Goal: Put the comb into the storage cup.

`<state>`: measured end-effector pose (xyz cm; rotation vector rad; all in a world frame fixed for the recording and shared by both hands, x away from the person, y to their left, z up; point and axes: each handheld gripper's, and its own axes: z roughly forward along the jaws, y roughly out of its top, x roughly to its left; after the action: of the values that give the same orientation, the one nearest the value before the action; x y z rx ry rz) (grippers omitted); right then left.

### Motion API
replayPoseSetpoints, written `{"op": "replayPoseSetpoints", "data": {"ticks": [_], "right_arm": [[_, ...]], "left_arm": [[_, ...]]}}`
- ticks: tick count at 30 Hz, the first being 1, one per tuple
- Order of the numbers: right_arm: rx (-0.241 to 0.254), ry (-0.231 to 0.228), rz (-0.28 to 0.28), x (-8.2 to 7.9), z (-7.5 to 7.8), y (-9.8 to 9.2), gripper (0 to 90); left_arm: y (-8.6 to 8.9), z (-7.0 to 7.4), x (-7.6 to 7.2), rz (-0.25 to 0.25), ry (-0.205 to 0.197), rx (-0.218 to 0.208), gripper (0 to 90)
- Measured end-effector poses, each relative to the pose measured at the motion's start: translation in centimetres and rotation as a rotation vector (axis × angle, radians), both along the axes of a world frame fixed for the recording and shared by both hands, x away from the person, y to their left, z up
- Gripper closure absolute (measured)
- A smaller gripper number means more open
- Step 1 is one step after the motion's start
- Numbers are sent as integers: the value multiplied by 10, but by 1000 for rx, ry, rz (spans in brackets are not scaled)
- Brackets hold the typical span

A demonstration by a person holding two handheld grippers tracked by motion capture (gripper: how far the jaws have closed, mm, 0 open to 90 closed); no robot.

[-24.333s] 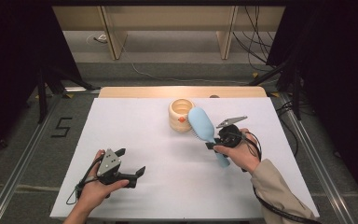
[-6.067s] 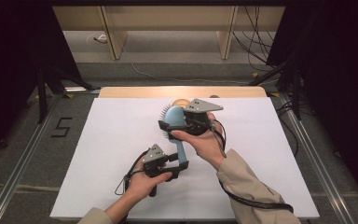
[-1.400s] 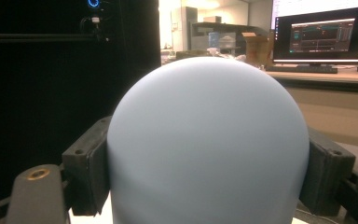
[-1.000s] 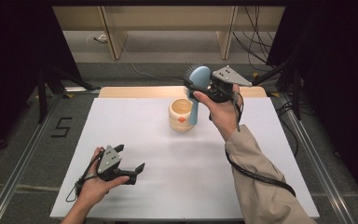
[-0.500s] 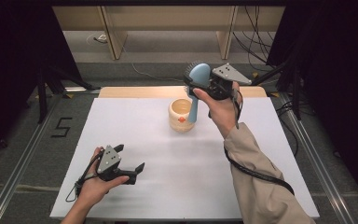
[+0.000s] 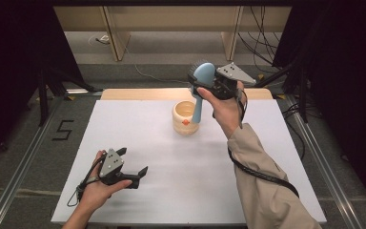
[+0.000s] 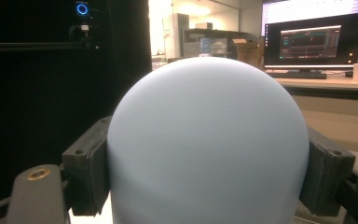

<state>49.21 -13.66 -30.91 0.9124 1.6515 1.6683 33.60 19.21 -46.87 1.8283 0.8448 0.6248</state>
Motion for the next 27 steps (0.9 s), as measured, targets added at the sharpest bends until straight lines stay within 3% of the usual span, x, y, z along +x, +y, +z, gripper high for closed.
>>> {"op": "replayPoseSetpoints", "data": {"ticks": [27], "right_arm": [[20, -14, -28, 12, 3, 4, 204]], "left_arm": [[0, 0, 0, 0, 0, -1, 0]]}}
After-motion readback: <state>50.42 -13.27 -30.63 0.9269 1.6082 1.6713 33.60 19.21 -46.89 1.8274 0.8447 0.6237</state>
